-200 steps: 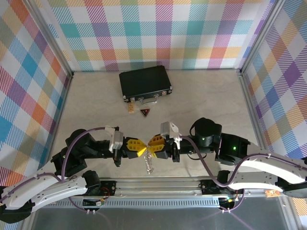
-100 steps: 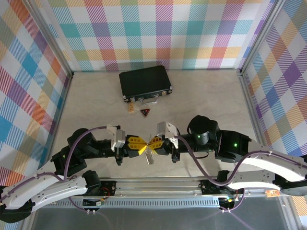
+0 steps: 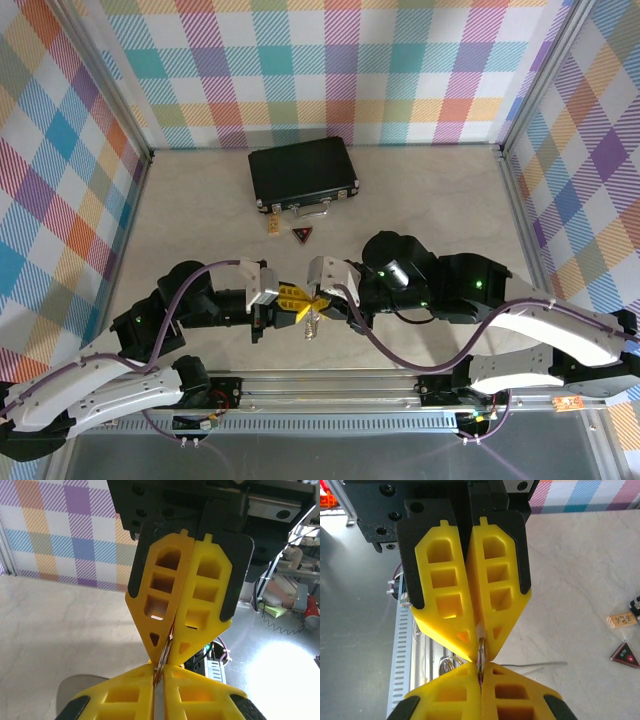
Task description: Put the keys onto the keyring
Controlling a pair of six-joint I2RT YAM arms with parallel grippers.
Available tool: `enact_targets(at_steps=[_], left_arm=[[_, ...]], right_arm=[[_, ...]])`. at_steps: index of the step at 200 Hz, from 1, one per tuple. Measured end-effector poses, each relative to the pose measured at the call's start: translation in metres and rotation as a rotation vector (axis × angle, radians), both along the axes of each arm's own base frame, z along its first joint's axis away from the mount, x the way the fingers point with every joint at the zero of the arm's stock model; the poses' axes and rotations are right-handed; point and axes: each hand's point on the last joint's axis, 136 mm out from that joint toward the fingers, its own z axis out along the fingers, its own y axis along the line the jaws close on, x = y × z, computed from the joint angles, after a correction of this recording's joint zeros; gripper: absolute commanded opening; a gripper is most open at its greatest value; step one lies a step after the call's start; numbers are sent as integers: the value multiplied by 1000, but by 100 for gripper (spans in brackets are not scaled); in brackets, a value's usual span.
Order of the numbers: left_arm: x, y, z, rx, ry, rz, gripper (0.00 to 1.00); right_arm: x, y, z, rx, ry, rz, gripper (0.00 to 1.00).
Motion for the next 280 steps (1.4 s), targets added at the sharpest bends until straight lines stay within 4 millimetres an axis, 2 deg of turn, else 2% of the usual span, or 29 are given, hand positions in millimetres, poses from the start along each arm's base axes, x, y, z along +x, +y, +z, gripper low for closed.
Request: enact_targets(at_steps=[49, 93, 104, 112, 123, 134, 166, 208, 252, 280], left_arm=[[1, -3, -7, 27, 2, -8, 0], [-2, -3, -7, 30, 7, -21, 0], [-3, -3, -7, 30, 8, -26, 0], [-3, -3, -6, 27, 7, -30, 0], [-5, -3, -3, 16, 3, -38, 0], [-7, -3, 1, 0, -5, -47, 0], [-11, -3, 17, -68, -28, -71, 0], [-17, -2, 39, -151, -67, -101, 0], [-21, 0, 47, -183, -70, -113, 0], [-21, -1, 47, -191, -70, -117, 0]], right_arm=[[0, -5, -8, -58, 4, -1, 0], [-2, -5, -9, -73, 4, 8, 0], [-2, -5, -9, -73, 7, 9, 14], [-3, -5, -9, -71, 12, 11, 21], [-3, -4, -7, -64, 8, 11, 27], [-2, -2, -5, -45, 7, 8, 29], [-3, -7, 5, 41, -6, -7, 26], [-3, -20, 8, 117, -13, -36, 24], [-4, -20, 19, 173, -15, -39, 24], [-6, -21, 21, 195, -14, -28, 20]])
